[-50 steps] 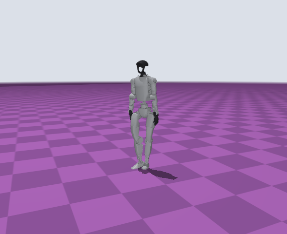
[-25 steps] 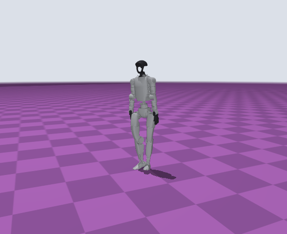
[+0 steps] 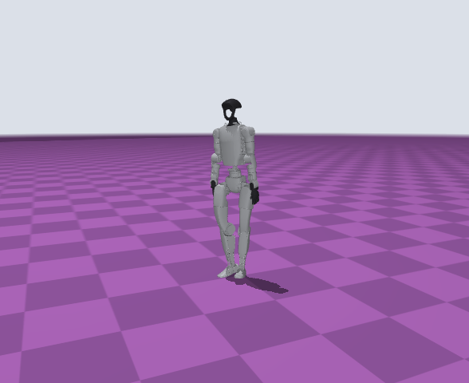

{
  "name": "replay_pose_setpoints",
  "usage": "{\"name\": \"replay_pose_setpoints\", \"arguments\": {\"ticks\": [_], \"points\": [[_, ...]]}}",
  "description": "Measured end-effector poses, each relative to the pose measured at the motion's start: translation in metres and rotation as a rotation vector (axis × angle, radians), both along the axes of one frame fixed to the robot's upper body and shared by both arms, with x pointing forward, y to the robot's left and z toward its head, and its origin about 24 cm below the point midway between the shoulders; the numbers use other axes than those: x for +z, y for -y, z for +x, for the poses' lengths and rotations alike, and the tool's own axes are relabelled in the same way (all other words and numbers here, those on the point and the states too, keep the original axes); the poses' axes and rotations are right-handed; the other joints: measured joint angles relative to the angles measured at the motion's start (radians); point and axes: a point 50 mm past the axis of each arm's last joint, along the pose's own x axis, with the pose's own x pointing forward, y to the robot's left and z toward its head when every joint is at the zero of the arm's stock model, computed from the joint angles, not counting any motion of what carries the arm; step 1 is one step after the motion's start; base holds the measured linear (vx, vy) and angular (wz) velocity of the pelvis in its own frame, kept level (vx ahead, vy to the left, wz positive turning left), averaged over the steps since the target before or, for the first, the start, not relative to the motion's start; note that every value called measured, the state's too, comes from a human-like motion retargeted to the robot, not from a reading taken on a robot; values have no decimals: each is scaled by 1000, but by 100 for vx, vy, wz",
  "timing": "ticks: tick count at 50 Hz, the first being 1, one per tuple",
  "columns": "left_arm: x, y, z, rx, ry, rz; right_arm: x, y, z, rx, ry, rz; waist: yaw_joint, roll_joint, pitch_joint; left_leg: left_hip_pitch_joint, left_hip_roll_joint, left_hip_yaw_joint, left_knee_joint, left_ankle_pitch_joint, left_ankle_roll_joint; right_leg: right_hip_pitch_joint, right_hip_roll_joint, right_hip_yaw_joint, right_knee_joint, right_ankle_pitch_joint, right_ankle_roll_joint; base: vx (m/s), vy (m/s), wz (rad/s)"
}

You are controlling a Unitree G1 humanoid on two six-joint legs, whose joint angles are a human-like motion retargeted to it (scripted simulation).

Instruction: In place motions

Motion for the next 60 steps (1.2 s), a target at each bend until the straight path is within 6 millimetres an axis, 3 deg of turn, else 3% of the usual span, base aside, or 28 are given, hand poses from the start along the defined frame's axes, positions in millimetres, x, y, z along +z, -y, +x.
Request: {"name": "replay_pose_setpoints", "arguments": {"ticks": [60], "points": [[0,0,-2,13,-4,1,0,0,-4,-2,-15,-1,-16,0,-7,8,-2,-7,-2,-36,-5,-1,-5,-6,4,-6,8,0,0,0]]}}
